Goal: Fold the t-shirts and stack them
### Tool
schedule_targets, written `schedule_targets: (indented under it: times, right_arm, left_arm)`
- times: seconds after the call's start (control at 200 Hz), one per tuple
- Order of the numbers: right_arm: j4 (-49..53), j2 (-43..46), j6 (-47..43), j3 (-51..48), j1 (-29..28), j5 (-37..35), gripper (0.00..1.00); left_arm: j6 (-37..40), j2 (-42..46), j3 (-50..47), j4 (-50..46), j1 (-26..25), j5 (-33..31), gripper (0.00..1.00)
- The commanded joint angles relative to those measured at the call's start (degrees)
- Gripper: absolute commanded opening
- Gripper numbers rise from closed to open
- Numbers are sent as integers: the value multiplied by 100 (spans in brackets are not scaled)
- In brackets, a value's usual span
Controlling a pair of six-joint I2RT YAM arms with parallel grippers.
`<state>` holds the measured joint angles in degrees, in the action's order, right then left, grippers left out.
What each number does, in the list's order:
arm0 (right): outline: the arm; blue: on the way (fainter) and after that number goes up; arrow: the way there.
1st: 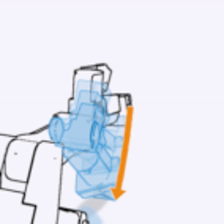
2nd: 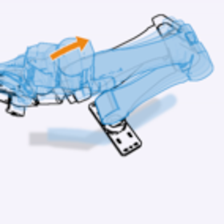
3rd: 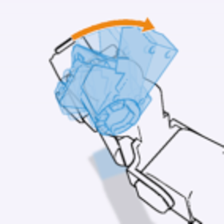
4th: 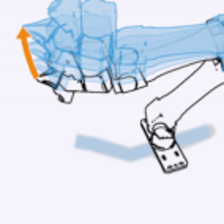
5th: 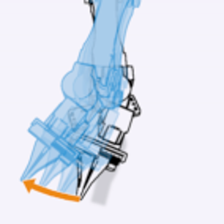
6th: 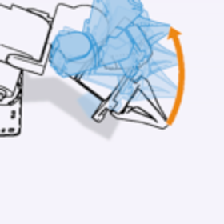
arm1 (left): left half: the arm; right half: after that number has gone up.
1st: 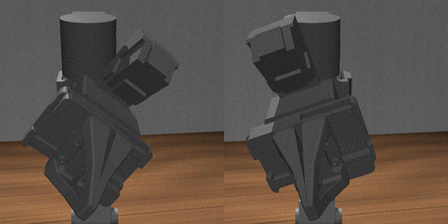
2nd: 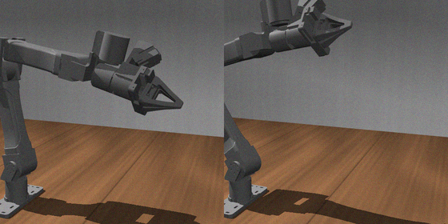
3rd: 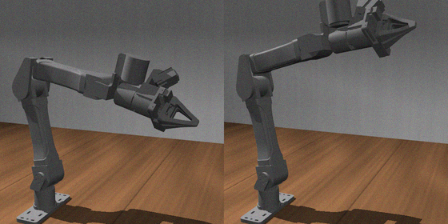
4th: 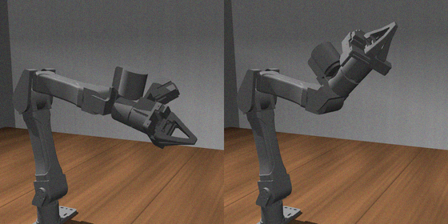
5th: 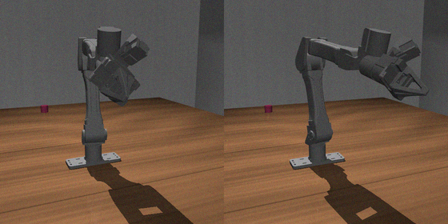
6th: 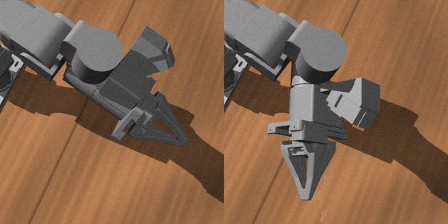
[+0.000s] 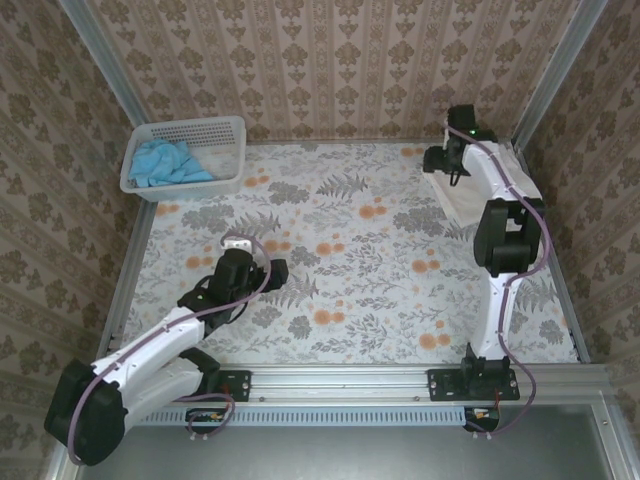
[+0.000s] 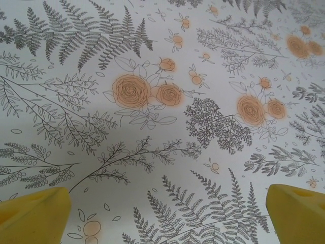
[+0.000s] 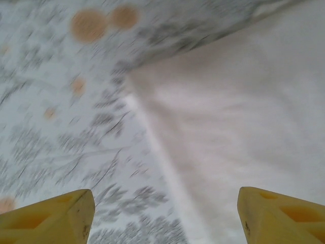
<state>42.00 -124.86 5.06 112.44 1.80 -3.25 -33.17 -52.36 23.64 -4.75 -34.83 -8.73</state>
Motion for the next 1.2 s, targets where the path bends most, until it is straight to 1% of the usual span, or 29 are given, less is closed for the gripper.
schedule_targets:
  times: [0.0, 0.115, 0.175, 0.245, 0.4, 0.52, 0.6, 0.695, 0.8, 0.86, 0.975, 1.075, 1.13, 1.195]
  right_arm:
    - [-72, -99, -498, -308, 72, 140, 74]
    - [34, -331, -594, -352, 57, -580, 70]
    - [-43, -423, -683, -391, 57, -803, 69]
    - [-73, -571, -743, -361, 57, -755, 69]
    - [212, -1038, -619, 93, 57, -641, 63]
    - [501, -1440, -442, 600, 17, -720, 54]
    - [700, -1727, -213, 1034, 13, -780, 44]
    - [819, -2019, 43, 1526, 13, -787, 35]
    - [1078, -2329, 408, 2144, 14, -809, 31]
    - [1200, -2518, 597, 2517, 9, -700, 28]
    - [1326, -2877, 715, 3184, -81, -620, 26]
    - [1733, -3342, 901, 4135, -118, -594, 27]
    - [1908, -3574, 935, 4598, -127, -620, 30]
    - [2110, -3750, 952, 5006, -145, -742, 40]
  left_arm:
    - [92, 147, -3, -218, -6, 72, 100]
    - [91, 212, -3, -257, -6, 66, 100]
    - [91, 241, -13, -264, -6, 51, 100]
    - [91, 253, -21, -254, -6, 30, 100]
    - [91, 235, -24, -233, -6, -14, 100]
    - [99, 204, -38, -229, -11, -57, 100]
    - [99, 176, -25, -219, -14, -58, 100]
    - [115, 161, -26, -219, -15, -75, 100]
    - [135, 151, -25, -219, -15, -126, 100]
    - [142, 154, -25, -219, -15, -171, 100]
    - [162, 137, -26, -193, -15, -227, 100]
    - [191, 90, -9, -182, -15, -281, 100]
    - [197, 68, 13, -191, -15, -319, 100]
    - [189, 70, 53, -217, -15, -331, 100]
